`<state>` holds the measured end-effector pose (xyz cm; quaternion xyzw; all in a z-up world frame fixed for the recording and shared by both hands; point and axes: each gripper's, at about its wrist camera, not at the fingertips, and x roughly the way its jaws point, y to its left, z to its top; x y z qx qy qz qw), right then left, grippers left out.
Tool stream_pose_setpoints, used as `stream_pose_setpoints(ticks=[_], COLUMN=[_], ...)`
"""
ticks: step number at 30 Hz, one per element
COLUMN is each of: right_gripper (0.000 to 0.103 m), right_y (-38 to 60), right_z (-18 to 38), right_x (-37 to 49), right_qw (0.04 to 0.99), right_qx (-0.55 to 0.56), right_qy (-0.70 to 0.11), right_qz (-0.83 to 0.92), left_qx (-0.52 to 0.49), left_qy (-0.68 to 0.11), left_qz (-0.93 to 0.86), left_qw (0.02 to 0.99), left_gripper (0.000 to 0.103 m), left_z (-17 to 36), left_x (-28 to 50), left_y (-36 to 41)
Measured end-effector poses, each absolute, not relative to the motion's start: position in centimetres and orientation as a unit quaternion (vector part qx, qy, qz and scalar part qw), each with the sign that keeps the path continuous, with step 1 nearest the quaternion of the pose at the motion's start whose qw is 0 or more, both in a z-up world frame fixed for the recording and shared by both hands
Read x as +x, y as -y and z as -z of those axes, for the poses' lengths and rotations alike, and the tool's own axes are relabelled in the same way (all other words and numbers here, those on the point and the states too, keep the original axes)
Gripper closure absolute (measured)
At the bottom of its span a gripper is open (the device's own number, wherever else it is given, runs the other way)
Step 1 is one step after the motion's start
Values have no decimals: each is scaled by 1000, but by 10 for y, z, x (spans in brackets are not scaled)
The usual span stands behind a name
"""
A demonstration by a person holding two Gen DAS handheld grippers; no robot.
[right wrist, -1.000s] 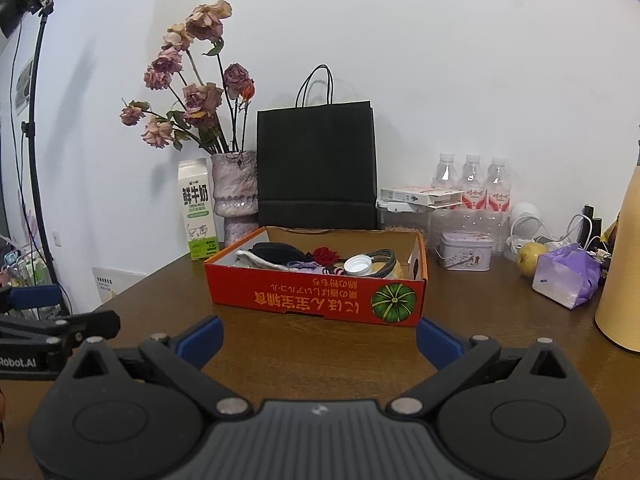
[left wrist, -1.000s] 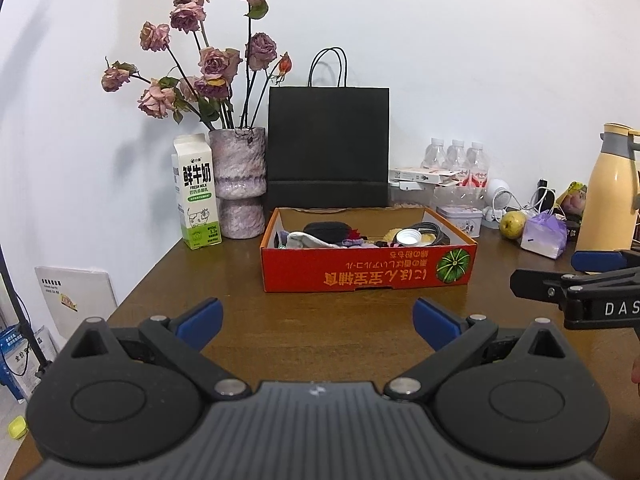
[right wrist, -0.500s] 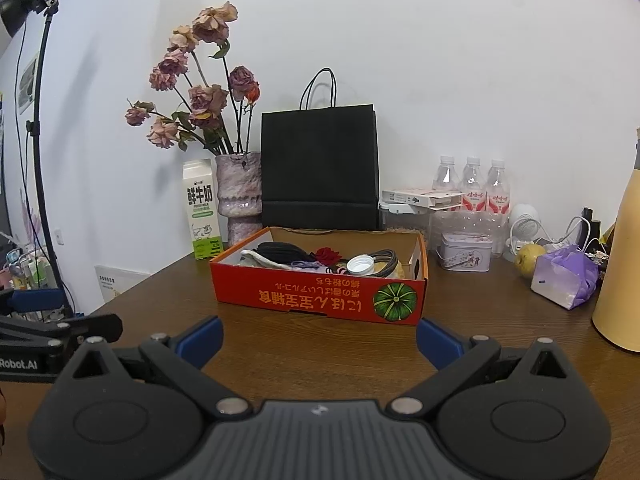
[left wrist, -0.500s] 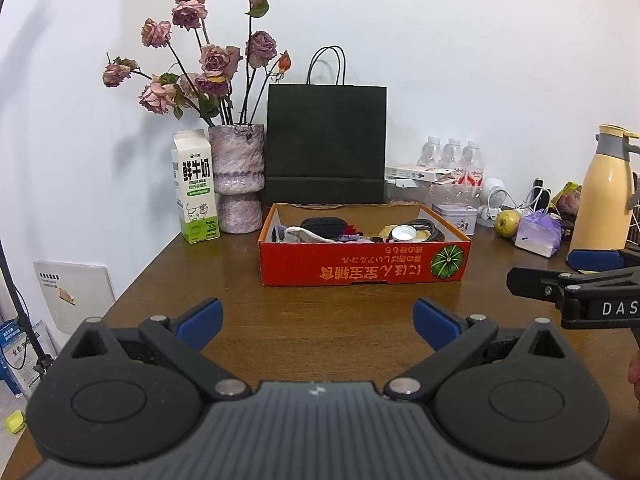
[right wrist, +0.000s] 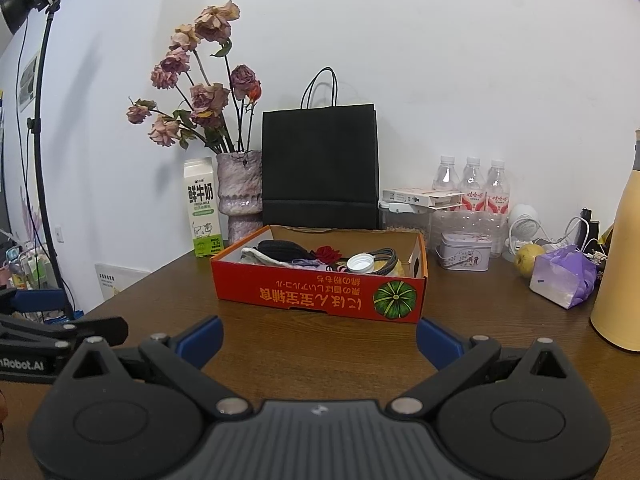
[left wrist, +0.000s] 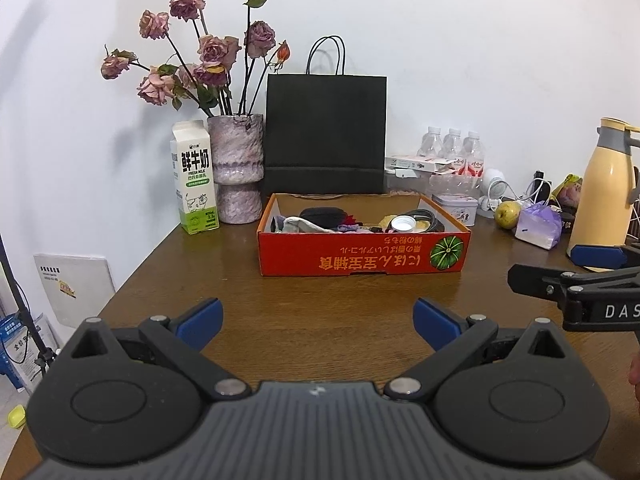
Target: Organize objects
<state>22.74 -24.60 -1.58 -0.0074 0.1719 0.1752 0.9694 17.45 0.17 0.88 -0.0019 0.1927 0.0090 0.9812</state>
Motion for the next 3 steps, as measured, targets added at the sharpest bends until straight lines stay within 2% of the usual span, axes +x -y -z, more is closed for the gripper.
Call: stream_pose_setpoints(ticks=[3], right_gripper=[0], right_y=[246], right_z=[16], right_x=[227], right_qw=[969], right_qx=[-8], right_qy=[-172], right_qz=[-175], left_qx=[-2], left_qy=[-193], left_qz=[-6], left_qw=[981], left_gripper=[0], left_z=[-9], left_x=[175], left_y=[-2])
